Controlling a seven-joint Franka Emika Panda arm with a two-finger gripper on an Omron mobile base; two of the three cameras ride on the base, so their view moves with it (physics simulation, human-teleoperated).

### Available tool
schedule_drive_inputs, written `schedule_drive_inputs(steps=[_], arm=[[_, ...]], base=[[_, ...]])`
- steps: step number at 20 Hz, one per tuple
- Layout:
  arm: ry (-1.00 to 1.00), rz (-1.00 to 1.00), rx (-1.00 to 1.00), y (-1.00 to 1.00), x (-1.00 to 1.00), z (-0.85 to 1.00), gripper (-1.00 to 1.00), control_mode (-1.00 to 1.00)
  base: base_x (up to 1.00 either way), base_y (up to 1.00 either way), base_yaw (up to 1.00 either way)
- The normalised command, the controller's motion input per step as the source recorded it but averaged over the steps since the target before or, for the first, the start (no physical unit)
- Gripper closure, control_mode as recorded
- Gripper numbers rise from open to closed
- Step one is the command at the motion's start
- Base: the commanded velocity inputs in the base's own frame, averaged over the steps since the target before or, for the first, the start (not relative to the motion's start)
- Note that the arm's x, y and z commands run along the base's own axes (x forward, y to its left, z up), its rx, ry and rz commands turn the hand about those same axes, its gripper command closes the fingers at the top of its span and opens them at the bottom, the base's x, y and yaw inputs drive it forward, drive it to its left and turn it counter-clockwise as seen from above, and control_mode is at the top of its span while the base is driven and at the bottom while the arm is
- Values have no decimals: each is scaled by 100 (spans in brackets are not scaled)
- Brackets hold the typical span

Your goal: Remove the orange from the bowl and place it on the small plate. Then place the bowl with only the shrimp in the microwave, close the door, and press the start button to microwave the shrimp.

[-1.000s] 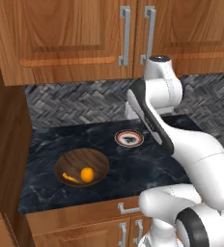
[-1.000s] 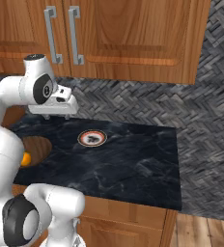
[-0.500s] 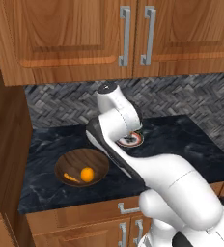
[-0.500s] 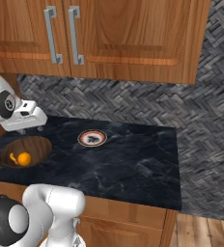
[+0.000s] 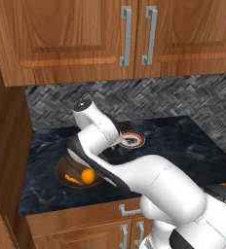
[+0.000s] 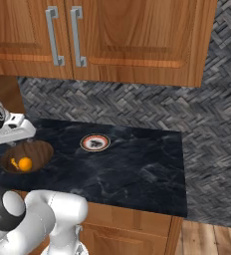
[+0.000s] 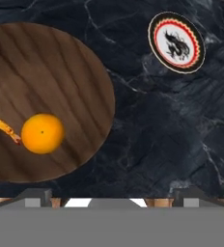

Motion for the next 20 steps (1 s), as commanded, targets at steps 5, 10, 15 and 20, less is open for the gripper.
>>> schedule_drive_inputs(steps=[5,10,15,20], arm=[[2,0,2,35,8,-68,-100,-100],[4,0,8,9,14,-45,-100,-100],[5,0,4,7,4,-35,-100,-100],[3,0,4,4,1,-34,-100,-100]], base=[[0,0,0],[0,0,0],[0,0,0],[0,0,0]])
